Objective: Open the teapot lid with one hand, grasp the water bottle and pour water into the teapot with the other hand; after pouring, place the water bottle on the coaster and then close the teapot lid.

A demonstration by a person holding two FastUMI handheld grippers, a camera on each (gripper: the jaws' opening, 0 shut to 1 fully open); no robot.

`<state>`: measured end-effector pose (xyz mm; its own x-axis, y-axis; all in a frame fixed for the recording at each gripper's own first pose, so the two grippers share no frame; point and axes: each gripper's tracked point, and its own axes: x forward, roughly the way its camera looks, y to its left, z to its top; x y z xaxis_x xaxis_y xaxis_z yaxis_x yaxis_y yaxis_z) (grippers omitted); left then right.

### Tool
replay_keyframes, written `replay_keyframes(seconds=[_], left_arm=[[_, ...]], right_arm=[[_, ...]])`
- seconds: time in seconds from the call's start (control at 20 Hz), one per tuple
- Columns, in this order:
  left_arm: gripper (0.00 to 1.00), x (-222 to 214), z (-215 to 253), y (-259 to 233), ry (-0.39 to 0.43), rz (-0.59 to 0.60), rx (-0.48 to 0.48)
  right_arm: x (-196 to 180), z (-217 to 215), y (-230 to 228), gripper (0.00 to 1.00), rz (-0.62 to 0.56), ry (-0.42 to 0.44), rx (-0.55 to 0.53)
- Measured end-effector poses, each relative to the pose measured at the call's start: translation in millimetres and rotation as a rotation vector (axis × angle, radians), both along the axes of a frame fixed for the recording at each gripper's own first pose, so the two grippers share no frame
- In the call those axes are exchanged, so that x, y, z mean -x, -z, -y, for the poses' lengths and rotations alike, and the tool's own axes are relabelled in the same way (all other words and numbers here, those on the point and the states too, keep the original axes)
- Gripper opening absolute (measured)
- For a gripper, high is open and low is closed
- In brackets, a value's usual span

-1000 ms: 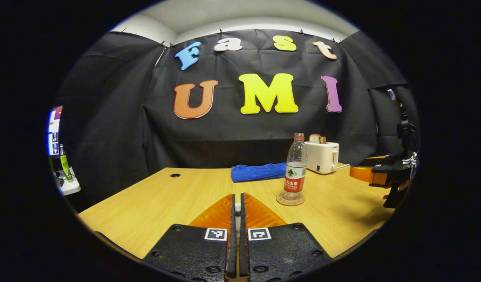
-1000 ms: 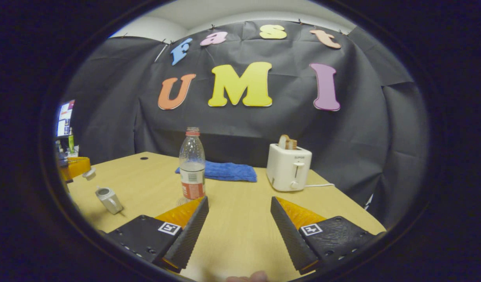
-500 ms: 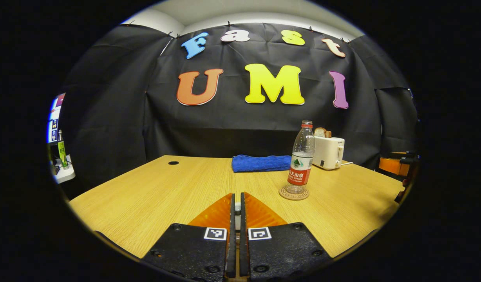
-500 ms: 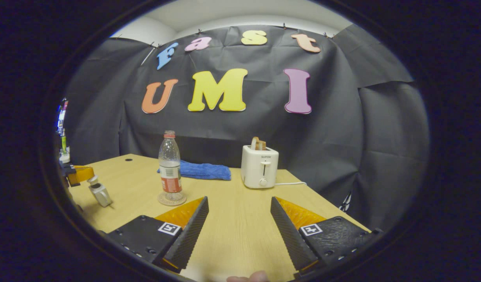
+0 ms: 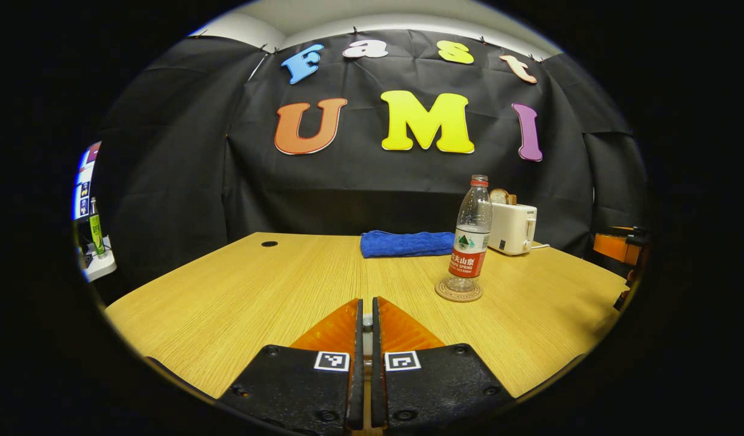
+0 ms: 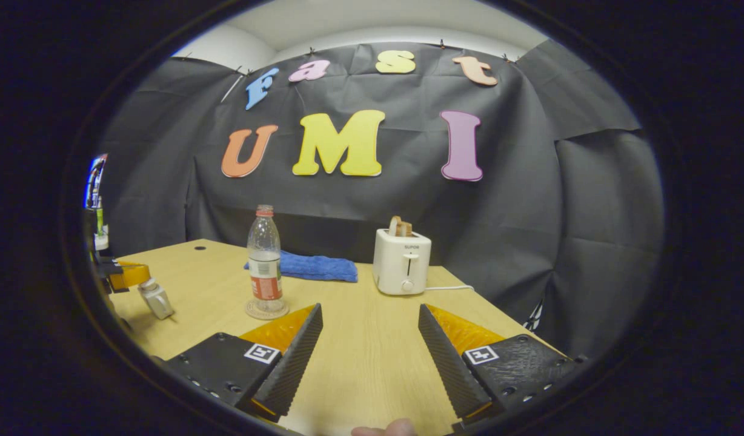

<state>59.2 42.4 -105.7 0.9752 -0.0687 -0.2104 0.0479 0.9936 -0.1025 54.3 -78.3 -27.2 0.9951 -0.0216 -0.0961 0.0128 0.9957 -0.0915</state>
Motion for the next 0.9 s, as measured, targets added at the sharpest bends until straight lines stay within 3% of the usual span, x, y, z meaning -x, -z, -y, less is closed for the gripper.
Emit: replay_keyframes(seconds=[0.25,0.35,0.5,0.6,0.9], left_arm=[[0.08,0,3,2,-0.005,-0.002,-0.015],[0.25,2,1,-7,-0.016,0.018,-0.029],[0.82,4,-2,-25,-0.05,0.06,-0.058],[1.0,10,-1,-43,-0.066,0.094,-0.076],[1.0,42,42,-113,-0.039,0.202,-0.043]], right_arm=[[2,-1,0,0.95,0.005,-0.003,-0.009],[4,0,-2,0.95,0.013,-0.001,-0.017],[9,-7,-6,0.96,0.032,-0.008,-0.058],[13,-14,-6,0.96,0.039,-0.015,-0.09],[38,-35,-36,0.95,0.112,-0.023,-0.105]])
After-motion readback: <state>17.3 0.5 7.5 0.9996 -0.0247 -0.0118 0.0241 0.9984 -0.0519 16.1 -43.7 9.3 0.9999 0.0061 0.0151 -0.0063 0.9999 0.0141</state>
